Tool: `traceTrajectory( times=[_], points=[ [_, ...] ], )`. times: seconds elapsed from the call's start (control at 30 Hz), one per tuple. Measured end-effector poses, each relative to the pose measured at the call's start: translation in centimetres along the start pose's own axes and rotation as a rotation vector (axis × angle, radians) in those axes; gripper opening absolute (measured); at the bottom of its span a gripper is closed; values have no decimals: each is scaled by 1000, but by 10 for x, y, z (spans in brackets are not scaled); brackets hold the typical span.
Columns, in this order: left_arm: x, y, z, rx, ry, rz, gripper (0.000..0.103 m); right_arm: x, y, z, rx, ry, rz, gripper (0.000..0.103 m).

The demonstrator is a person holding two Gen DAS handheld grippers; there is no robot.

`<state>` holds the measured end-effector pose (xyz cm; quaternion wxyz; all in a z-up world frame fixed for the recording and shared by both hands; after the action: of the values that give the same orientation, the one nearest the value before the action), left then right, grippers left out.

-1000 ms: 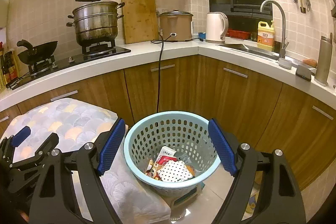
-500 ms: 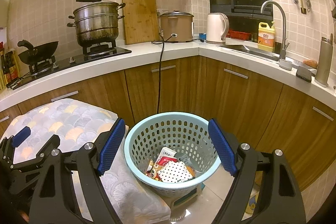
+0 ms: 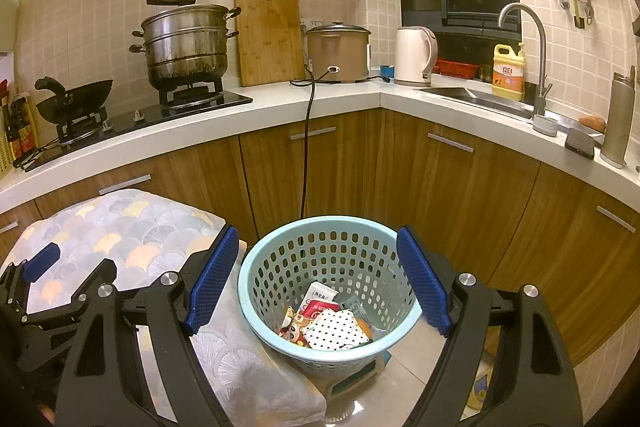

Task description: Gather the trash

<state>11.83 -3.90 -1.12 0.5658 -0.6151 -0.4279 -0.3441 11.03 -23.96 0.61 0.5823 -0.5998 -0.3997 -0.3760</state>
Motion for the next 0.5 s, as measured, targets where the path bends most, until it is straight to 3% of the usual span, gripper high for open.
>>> traceTrajectory(
  times=[0.5],
  points=[
    [0,0,0,0,0,0,95,0,0,0,-2,1,5,77]
  ],
)
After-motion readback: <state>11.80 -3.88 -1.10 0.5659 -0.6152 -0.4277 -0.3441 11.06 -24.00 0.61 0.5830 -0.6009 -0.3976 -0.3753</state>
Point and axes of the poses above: each gripper's, at about its wrist camera, not at the fingertips, and y roughly the way its jaws point, z to its left, x to its top, the point moved 3 cm from there along y, roughly the way its jaws point, and after that the axes turned 9 degrees about -y, right-handed, at the moved point
